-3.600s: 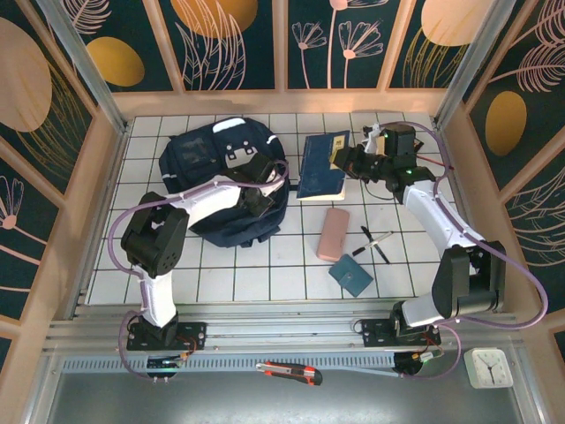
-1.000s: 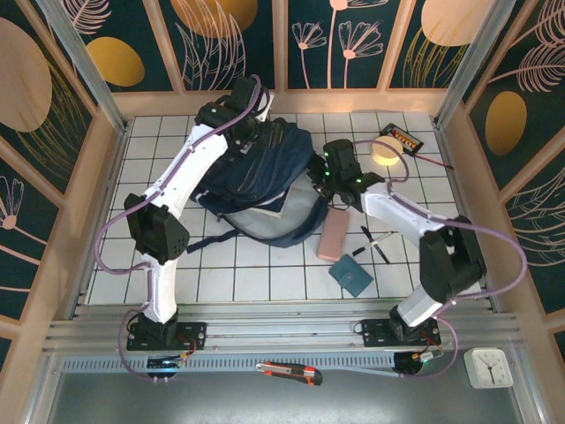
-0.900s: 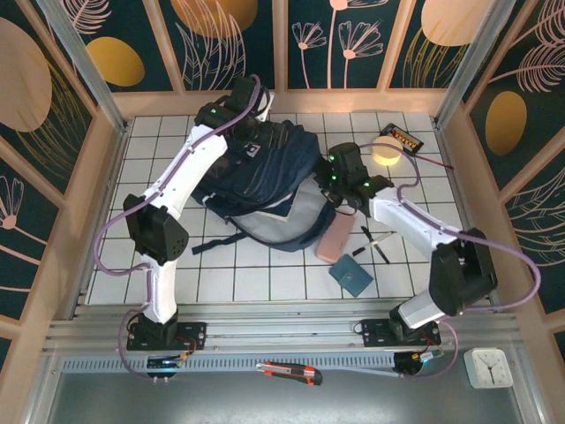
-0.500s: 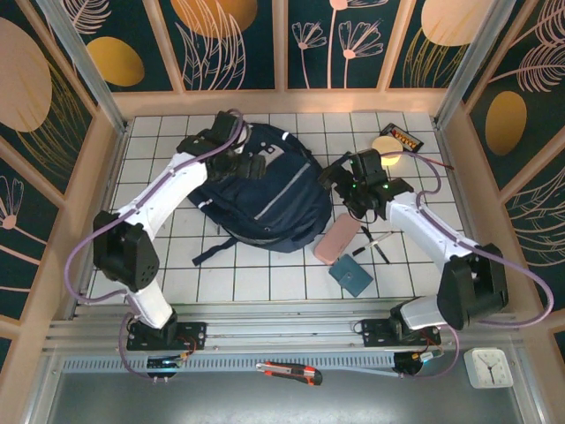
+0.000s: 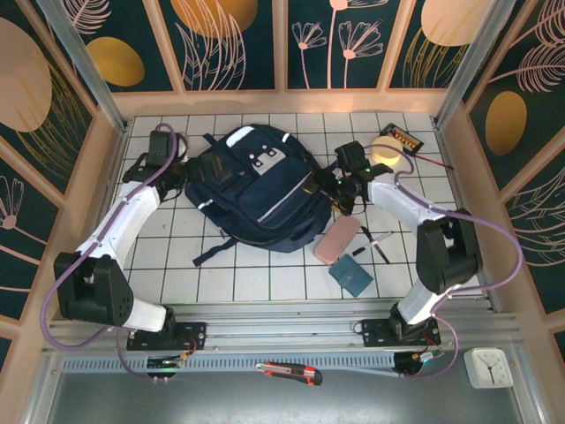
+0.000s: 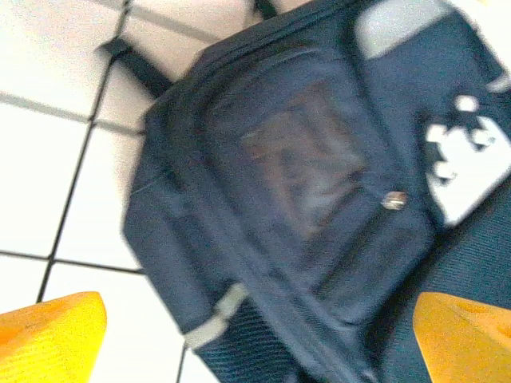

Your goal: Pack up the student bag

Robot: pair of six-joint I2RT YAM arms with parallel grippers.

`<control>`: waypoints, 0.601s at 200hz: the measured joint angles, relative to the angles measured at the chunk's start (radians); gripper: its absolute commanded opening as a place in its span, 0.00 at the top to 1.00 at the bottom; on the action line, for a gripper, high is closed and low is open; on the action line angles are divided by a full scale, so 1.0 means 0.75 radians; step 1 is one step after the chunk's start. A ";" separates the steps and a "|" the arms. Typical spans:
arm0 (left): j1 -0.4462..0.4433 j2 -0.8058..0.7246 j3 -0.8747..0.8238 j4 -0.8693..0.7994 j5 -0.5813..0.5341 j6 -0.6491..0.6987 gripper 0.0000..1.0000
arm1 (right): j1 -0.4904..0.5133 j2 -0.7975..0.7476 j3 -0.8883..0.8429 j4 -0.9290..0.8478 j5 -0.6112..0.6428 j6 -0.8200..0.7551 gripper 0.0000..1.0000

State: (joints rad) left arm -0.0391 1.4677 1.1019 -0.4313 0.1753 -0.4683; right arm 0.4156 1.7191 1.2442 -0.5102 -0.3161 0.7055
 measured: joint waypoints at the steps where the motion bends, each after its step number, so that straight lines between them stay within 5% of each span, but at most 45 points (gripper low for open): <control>1: 0.004 0.003 -0.004 0.003 0.004 -0.004 0.08 | 0.000 0.003 0.002 -0.001 -0.001 -0.003 0.08; 84: 0.119 0.329 -0.151 0.343 0.258 -0.187 0.27 | -0.005 0.250 0.152 -0.020 -0.073 -0.076 0.27; 120: 0.119 0.376 -0.205 0.460 0.294 -0.216 0.40 | -0.012 0.346 0.252 -0.031 -0.107 -0.083 0.51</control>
State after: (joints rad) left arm 0.0498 1.7496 0.9482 -0.0860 0.3962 -0.6300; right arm 0.4065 1.9785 1.4334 -0.5331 -0.3965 0.6430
